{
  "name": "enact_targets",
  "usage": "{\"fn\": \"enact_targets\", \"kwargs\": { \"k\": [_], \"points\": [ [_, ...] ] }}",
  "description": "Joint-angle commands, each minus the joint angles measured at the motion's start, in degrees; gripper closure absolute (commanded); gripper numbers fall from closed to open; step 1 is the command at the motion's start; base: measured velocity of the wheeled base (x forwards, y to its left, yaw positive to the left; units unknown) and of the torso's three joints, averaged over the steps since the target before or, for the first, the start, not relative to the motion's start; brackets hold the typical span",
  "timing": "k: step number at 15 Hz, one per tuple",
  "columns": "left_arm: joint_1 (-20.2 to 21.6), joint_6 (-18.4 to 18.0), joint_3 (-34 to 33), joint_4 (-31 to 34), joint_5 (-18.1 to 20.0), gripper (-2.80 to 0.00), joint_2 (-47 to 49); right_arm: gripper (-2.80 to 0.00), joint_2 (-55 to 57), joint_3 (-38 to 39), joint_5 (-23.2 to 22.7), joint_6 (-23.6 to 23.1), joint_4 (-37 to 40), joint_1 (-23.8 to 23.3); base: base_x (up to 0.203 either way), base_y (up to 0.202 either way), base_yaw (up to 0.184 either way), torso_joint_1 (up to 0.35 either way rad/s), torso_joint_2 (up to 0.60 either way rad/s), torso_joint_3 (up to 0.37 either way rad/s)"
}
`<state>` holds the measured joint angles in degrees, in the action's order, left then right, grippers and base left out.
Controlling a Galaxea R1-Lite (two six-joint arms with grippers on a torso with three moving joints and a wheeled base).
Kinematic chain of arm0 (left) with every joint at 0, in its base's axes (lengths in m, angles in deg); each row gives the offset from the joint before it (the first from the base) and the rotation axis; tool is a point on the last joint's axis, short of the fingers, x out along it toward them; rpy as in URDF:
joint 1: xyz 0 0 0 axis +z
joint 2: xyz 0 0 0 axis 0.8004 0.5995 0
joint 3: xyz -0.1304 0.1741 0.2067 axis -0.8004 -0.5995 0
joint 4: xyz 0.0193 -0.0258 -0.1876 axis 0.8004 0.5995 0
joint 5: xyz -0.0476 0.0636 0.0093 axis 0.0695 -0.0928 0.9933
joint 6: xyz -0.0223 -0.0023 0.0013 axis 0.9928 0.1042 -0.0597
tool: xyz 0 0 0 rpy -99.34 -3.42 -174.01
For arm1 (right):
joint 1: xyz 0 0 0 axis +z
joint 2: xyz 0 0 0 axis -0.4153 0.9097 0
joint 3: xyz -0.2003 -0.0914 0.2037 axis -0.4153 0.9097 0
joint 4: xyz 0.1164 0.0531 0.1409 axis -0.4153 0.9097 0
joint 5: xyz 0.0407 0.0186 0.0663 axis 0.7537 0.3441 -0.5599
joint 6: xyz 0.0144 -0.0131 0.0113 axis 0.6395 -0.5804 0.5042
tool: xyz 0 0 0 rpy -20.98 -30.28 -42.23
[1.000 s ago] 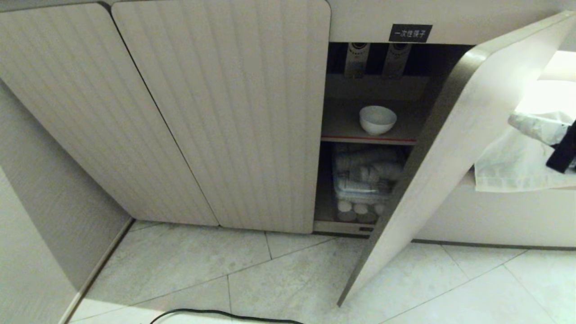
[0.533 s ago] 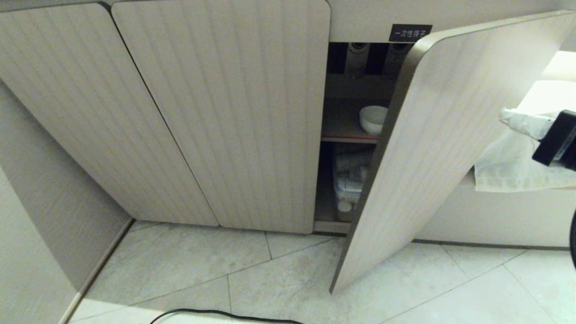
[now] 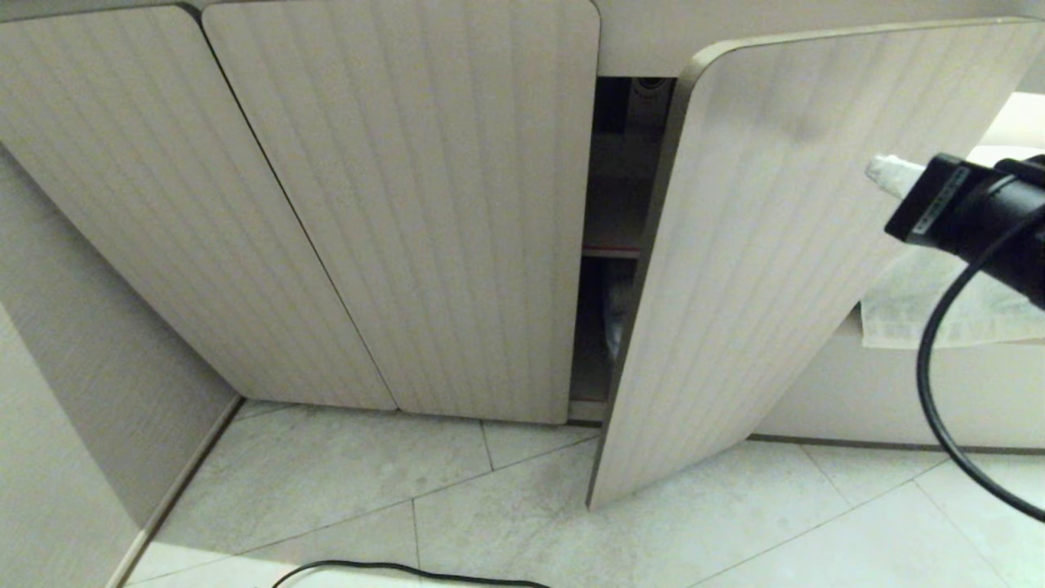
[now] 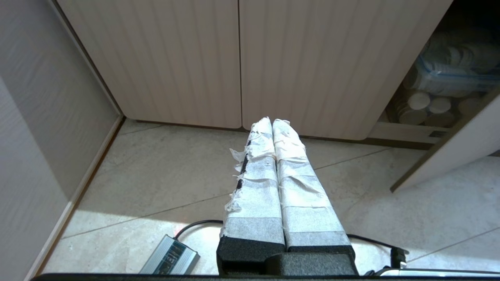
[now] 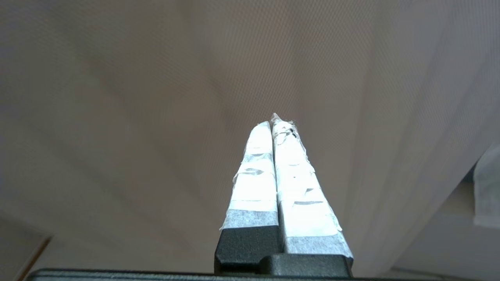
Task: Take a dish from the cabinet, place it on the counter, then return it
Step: Close the cabinet door
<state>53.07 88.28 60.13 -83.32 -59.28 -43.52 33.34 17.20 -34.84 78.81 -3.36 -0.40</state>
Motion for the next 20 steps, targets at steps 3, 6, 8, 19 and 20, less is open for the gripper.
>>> {"fn": "enact_targets", "kwargs": {
  "k": [3,6,8,19,20],
  "points": [
    [0.0,0.1,0.0,-0.1,-0.1,0.0,0.0,0.0,11.0,-6.9,4.5,-0.4,-5.1,0.0,0.0,0.0,0.0,0.0,0.0,0.0],
    [0.0,0.0,0.0,-0.1,0.0,0.0,0.0,0.0,10.0,-5.9,4.6,-0.3,-5.1,-0.1,0.0,0.0,0.0,0.0,0.0,0.0],
    [0.0,0.1,0.0,-0.1,0.0,0.0,0.0,0.0,8.7,-4.3,4.6,-0.3,-5.2,-0.1,0.0,0.0,0.0,0.0,0.0,0.0],
    [0.0,0.0,0.0,0.0,0.0,0.0,0.0,0.0,-4.6,7.8,7.5,-0.2,-8.5,-0.9,0.0,0.0,0.0,0.0,0.0,0.0],
    [0.0,0.0,0.0,0.0,0.0,0.0,0.0,0.0,-6.8,9.4,7.5,-0.3,-8.3,-0.9,0.0,0.0,0.0,0.0,0.0,0.0]
  ]
}}
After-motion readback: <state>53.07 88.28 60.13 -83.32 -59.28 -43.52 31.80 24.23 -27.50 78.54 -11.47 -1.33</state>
